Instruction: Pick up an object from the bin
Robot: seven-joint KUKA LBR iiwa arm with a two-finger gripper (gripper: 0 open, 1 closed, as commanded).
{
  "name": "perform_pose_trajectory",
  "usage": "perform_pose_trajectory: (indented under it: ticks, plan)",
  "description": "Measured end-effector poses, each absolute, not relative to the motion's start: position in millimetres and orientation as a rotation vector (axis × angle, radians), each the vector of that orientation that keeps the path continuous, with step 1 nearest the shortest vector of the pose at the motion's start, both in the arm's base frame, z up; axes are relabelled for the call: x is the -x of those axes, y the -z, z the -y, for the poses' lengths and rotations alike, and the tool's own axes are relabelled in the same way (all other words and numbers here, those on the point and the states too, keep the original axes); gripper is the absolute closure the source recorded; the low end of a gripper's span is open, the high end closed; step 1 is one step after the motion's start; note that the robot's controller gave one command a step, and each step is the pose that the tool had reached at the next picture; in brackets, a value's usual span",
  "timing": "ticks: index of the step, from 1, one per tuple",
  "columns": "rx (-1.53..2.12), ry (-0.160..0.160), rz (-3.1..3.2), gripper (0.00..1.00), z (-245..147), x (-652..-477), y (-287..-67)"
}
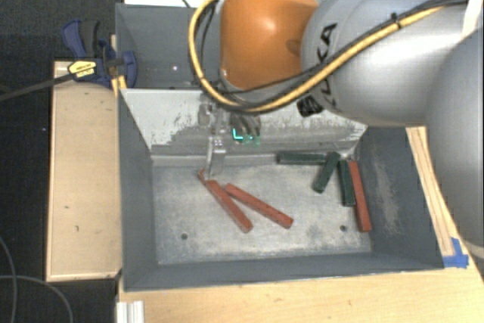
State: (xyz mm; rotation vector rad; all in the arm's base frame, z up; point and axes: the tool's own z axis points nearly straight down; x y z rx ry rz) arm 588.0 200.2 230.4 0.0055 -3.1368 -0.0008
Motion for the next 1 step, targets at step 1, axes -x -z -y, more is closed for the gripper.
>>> perform_pose_trajectory:
  ticks: [1]
  plan:
    - [0.193,-0.006,3.125,0.00,-127.2,-511.9,-121.7]
